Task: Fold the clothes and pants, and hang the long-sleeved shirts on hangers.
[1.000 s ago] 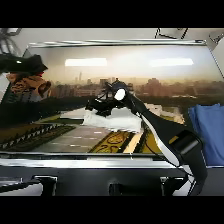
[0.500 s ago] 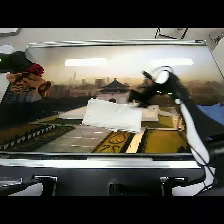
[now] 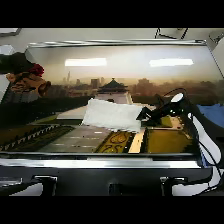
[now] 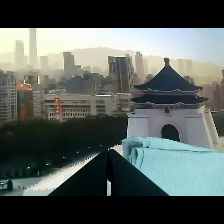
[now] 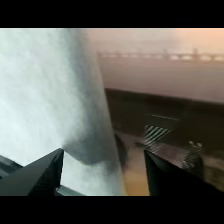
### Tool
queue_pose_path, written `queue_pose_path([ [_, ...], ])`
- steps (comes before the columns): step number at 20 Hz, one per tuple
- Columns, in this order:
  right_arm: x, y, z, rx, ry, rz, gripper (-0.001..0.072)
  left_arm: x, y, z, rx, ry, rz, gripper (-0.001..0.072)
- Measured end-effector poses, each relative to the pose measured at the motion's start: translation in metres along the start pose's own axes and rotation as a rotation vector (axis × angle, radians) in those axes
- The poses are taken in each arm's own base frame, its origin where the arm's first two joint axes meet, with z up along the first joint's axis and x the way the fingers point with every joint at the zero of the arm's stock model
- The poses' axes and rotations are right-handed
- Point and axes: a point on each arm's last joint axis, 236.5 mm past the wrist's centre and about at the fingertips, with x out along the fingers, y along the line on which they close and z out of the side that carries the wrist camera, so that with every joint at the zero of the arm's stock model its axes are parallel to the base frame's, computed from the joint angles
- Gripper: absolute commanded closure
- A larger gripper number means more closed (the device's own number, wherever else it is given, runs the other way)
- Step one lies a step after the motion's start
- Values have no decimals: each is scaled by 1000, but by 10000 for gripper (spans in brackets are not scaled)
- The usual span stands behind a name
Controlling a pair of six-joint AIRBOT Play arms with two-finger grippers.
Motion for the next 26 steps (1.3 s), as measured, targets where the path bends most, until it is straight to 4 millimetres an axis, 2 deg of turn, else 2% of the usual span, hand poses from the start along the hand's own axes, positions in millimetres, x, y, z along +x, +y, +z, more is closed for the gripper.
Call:
queue_pose_path([
  [2, 7, 8, 4, 7, -11, 68, 189, 1, -4, -1, 2, 2, -8, 681],
  [3, 11, 12, 6, 11, -13, 99, 276, 1, -5, -1, 4, 3, -12, 680],
  [4, 14, 15, 8, 12, -16, 123, 385, 1, -8, -1, 6, 4, -18, 680],
  [5, 16, 16, 9, 15, -17, 142, 572, 2, -10, -1, 7, 5, -24, 680],
  [6, 18, 18, 12, 19, -24, 159, 678, 2, -12, -2, 8, 5, -29, 681],
  [9, 15, 31, 15, -2, -34, 224, 679, 3, -15, -2, 11, 6, -36, 680],
  [11, -3, 50, 26, -41, -76, 300, 678, 3, -16, -2, 11, 6, -38, 680],
  [12, -20, 59, 34, -66, -109, 333, 679, 3, -17, -2, 11, 6, -39, 681],
  [14, -66, 71, 56, -111, -200, 373, 679, 3, -17, -1, 11, 3, -40, 680],
  [17, -150, 67, 83, -141, -345, 346, 679, 3, -17, -1, 11, 3, -40, 680],
  [20, -239, 41, 98, -110, -505, 259, 679, 3, -17, -1, 11, 3, -40, 680],
  [22, -296, 18, 101, -56, -618, 206, 679, 3, -17, -1, 11, 2, -40, 680],
  [26, -381, -30, 92, 80, -798, 154, 679, 3, -17, -1, 11, 2, -41, 680],
])
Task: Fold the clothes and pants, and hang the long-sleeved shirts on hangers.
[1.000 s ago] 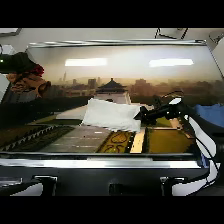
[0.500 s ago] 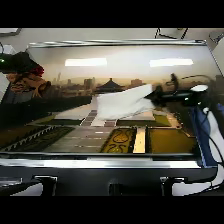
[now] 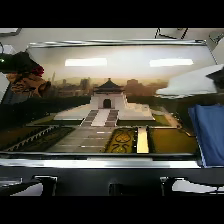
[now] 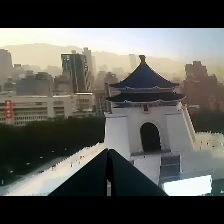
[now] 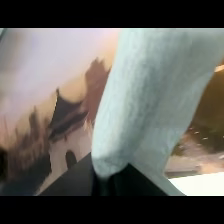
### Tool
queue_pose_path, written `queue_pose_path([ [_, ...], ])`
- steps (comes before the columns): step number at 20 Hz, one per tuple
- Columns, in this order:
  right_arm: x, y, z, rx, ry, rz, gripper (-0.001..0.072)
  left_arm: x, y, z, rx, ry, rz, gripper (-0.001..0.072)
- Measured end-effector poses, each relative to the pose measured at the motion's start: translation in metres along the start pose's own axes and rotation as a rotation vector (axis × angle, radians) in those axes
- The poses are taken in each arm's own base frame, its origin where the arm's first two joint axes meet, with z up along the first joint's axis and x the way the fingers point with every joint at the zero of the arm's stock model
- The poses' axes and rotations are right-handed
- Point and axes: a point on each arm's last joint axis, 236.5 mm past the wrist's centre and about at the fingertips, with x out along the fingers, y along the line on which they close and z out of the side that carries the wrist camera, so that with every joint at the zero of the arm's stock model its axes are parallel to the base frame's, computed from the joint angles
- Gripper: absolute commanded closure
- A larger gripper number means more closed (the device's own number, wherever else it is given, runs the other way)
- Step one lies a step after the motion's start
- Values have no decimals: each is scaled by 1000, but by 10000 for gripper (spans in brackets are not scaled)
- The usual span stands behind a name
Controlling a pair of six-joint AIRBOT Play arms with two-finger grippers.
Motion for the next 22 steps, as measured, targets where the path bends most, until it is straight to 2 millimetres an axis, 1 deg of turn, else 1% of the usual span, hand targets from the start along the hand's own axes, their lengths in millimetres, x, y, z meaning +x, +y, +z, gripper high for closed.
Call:
queue_pose_path([
  [3, -48, -28, 26, 98, -117, -51, 680, 0, 0, 0, 0, 0, 0, 680],
  [5, -77, -44, 35, 153, -178, -76, 680, 0, 0, 0, 0, 0, 0, 680],
  [8, -119, -63, 38, 224, -251, -121, 679, 0, 0, 0, 0, -1, 0, 680],
  [10, -141, -72, 30, 260, -262, -150, 679, 0, 0, 0, 0, -1, 0, 680],
  [12, -158, -81, 18, 298, -248, -179, 679, 0, 0, 0, 0, -1, 0, 680],
  [15, -175, -109, -14, 383, -174, -288, 679, 0, -2, 1, 2, -3, -7, 680],
  [19, -185, -163, -75, 522, -11, -520, 679, 0, -9, 5, 3, -20, -38, 680],
  [22, -184, -198, -121, 618, 76, -650, 679, 0, -12, 6, 0, -26, -49, 680],
])
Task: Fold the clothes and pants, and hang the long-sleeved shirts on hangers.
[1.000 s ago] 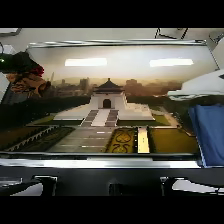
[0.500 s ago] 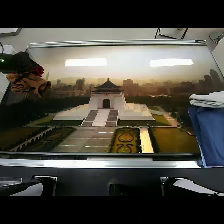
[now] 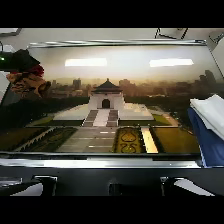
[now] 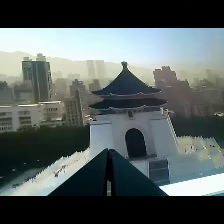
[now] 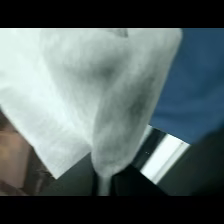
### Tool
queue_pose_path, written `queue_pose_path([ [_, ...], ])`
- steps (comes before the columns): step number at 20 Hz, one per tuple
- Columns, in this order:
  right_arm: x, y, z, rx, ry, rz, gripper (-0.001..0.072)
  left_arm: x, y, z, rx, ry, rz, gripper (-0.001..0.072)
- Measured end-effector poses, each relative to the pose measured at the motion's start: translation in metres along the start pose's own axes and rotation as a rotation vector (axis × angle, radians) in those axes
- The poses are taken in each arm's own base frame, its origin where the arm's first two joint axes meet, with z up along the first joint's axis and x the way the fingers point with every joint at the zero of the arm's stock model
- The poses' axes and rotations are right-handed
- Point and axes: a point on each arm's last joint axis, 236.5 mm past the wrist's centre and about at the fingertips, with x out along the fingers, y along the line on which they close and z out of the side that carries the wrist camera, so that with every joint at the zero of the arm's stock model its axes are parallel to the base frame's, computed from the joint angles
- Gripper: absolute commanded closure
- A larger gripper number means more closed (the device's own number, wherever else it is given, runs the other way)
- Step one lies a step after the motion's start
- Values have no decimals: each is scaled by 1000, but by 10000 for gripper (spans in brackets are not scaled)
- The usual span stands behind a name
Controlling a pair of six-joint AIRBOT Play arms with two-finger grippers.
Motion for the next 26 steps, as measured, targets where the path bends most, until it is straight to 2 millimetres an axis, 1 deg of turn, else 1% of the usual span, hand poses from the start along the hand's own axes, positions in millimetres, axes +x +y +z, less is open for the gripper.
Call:
queue_pose_path([
  [2, 24, -26, -9, 37, 29, -77, 679, 0, -1, 0, 0, -2, -4, 680],
  [5, 53, -55, -20, 64, 60, -164, 678, 0, -2, 1, -1, -4, -7, 680],
  [7, 65, -69, -22, 65, 59, -204, 678, 0, -2, 1, -1, -5, -8, 680],
  [9, 75, -78, -22, 66, 56, -226, 676, 0, -3, 1, -3, -5, -13, 680],
  [10, 79, -81, -23, 64, 56, -235, 584, 0, -4, 1, -4, -6, -16, 680],
  [12, 84, -88, -25, 64, 60, -255, 109, 0, -5, 2, -7, -7, -23, 680],
  [13, 85, -89, -24, 62, 56, -259, 18, 0, -6, 2, -8, -7, -26, 680],
  [15, 79, -84, -15, 47, 25, -243, 23, 0, -8, 3, -12, -11, -35, 680],
  [16, 70, -75, -5, 30, -13, -220, 23, -2, -13, 6, -20, -23, -52, 680],
  [17, 55, -56, 12, 7, -83, -160, 25, -6, -23, 16, -33, -60, -89, 680],
  [18, 35, -29, 33, -27, -177, -71, 34, -14, -37, 31, -36, -117, -135, 681],
  [19, 7, 7, 56, -72, -294, 41, 35, -25, -53, 53, -24, -202, -182, 683],
  [20, -32, 53, 80, -135, -442, 177, 35, -39, -66, 76, 4, -299, -210, 683],
  [21, -78, 102, 93, -214, -587, 309, 35, -51, -73, 96, 31, -384, -208, 683],
  [22, -122, 152, 94, -302, -710, 429, 36, -59, -71, 111, 51, -448, -173, 682],
  [23, -152, 194, 82, -385, -783, 516, 37, -60, -61, 118, 47, -475, -115, 681],
  [24, -170, 234, 61, -477, -814, 579, 37, -53, -46, 118, 37, -461, -50, 664],
  [25, -169, 264, 37, -561, -798, 605, 41, -39, -27, 107, 26, -397, 23, 472],
  [26, -152, 287, 13, -636, -742, 596, 38, -19, -7, 86, 10, -293, 90, 85],
])
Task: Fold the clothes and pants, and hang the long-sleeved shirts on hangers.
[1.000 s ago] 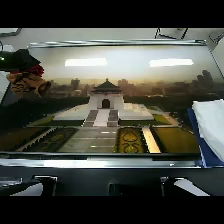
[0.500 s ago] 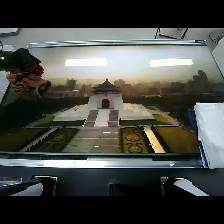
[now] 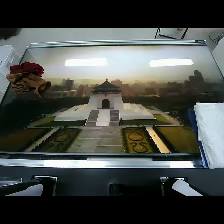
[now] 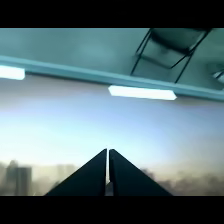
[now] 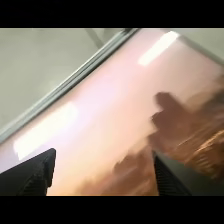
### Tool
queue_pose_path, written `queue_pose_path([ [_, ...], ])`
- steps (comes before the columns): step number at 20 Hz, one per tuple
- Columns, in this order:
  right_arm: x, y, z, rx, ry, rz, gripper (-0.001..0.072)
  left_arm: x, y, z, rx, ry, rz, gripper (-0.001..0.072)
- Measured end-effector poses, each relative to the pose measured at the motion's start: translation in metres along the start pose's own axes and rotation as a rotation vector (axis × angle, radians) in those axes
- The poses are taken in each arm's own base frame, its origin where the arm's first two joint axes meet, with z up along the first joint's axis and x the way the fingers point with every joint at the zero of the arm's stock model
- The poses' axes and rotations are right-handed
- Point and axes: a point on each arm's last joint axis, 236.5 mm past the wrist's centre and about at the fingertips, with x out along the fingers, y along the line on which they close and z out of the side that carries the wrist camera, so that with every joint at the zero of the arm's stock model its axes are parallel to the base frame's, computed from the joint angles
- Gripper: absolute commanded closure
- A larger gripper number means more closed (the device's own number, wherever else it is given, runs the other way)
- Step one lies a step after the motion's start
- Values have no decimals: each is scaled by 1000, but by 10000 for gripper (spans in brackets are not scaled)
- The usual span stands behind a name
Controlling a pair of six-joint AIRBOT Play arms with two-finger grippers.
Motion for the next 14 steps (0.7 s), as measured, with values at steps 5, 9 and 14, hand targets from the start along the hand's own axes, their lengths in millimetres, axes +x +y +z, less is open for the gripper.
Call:
queue_pose_path([
  [5, 57, 59, -212, -128, 663, -8, 40, 21, 58, -180, -25, 653, 191, -4],
  [9, 51, 71, -294, -224, 884, -48, 39, 13, 57, -230, -3, 739, 220, -4],
  [14, 42, 72, -322, -269, 971, -78, 40, 14, 58, -245, 22, 738, 234, -4],
])
